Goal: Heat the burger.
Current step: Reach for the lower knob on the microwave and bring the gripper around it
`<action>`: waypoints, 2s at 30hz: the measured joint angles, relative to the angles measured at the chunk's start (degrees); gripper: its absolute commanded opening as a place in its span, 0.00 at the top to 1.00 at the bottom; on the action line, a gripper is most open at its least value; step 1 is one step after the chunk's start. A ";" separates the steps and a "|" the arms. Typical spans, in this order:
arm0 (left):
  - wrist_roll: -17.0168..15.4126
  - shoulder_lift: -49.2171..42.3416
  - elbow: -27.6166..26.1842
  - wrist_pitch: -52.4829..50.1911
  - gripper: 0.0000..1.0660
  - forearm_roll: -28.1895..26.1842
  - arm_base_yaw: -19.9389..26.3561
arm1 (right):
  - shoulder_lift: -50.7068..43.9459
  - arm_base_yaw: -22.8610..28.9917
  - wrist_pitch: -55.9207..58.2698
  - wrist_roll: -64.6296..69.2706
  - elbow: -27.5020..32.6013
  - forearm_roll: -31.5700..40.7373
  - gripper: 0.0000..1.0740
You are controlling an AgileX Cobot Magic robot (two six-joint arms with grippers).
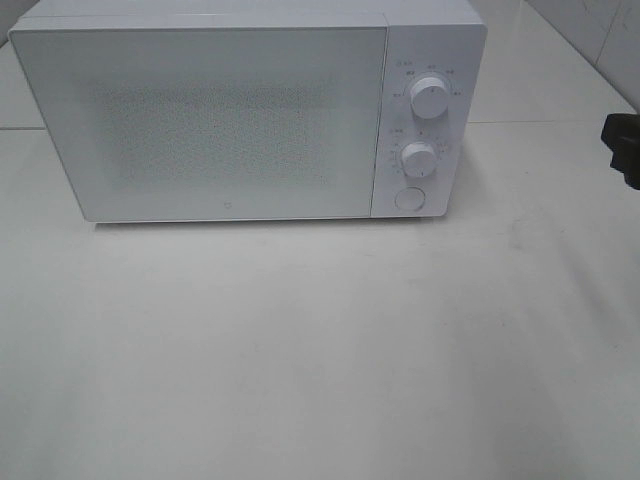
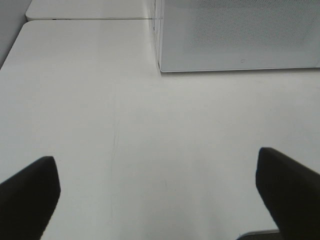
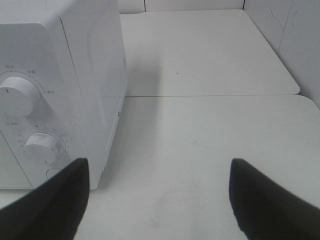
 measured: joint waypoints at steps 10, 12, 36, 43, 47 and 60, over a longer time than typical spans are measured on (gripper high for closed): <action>0.00 0.00 0.00 0.00 0.06 0.00 0.00 | 8.65 9.63 -12.03 -12.15 2.46 10.31 0.30; 0.00 0.00 0.00 0.00 0.06 0.00 0.00 | 11.57 13.92 -14.90 -16.67 2.46 16.50 0.30; 0.00 0.00 0.00 0.00 0.06 0.00 0.00 | 29.56 42.46 -40.79 -25.61 2.52 47.44 0.30; 0.00 0.00 0.00 0.00 0.06 0.00 0.00 | 33.40 46.52 -44.35 -25.15 2.52 51.45 0.30; 0.00 0.00 0.00 0.00 0.06 0.00 0.00 | 33.86 46.70 -44.35 -24.06 2.52 51.74 0.30; 0.06 0.00 0.00 0.00 0.06 0.00 0.00 | 33.92 46.70 -44.40 -18.74 2.52 51.80 0.30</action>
